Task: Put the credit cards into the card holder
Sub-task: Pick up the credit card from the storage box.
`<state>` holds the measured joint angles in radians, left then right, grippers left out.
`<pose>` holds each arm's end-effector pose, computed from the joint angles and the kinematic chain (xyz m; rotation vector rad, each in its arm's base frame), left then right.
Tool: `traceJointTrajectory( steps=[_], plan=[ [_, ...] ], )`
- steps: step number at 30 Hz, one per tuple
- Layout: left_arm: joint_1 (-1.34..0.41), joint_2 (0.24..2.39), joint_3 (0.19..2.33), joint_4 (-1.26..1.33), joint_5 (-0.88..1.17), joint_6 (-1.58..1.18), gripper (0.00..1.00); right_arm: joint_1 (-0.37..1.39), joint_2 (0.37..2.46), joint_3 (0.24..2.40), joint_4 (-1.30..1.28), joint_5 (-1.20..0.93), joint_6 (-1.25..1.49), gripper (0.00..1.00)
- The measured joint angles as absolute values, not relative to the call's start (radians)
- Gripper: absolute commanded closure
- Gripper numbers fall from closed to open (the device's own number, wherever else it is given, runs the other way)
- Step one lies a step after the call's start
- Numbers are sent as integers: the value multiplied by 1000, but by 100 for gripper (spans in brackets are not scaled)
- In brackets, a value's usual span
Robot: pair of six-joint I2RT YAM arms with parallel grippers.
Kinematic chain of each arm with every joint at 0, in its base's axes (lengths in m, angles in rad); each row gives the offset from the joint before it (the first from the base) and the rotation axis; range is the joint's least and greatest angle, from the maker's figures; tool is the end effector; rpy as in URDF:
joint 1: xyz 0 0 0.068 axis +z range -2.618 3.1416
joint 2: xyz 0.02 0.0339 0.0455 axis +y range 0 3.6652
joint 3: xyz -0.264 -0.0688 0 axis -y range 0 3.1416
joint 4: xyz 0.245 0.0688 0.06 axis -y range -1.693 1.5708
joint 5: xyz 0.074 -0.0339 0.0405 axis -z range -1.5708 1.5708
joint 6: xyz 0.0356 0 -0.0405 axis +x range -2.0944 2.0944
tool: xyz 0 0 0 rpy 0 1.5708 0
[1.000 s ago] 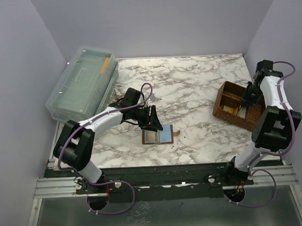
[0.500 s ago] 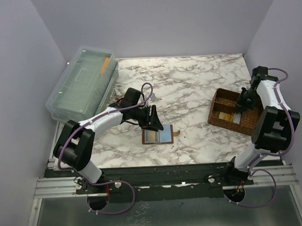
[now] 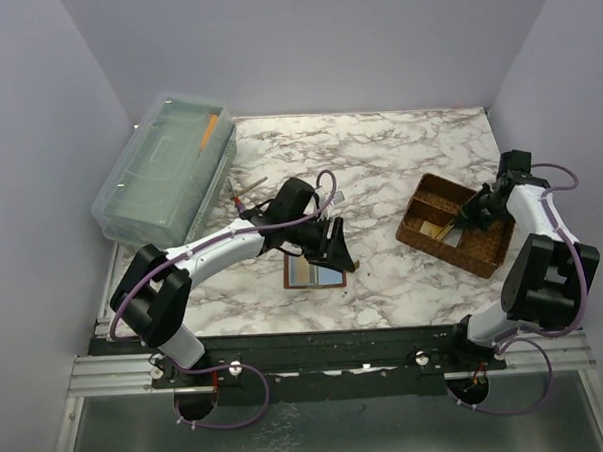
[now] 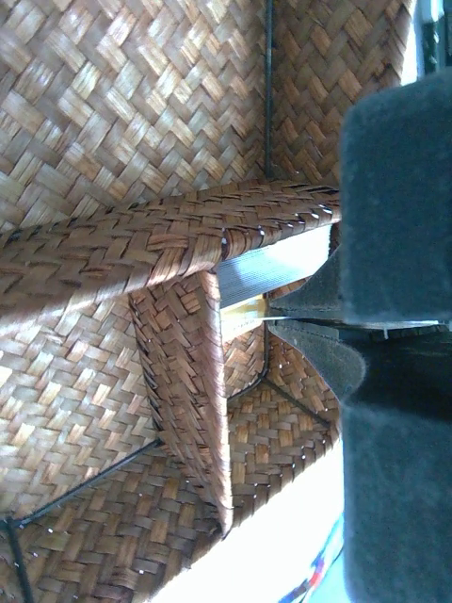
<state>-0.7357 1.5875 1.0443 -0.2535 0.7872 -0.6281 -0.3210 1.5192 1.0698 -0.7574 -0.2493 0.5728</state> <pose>0.2310 -0.2431 0.2313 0.5814 2.5820 -1.5117 0.2796 -0.0837 0.2234 1.1451 2.5381 0.4104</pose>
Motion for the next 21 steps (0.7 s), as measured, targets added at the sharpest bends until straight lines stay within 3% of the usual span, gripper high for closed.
traceJointTrajectory(
  steps=[10,21],
  plan=[
    [-792,1618,1168,-220,719,-691,48,-320,1615,1273,-993,-94,847,100],
    [-847,1752,1308,-153,599,-767,48,-321,1621,1274,-1039,-100,993,100]
  ],
)
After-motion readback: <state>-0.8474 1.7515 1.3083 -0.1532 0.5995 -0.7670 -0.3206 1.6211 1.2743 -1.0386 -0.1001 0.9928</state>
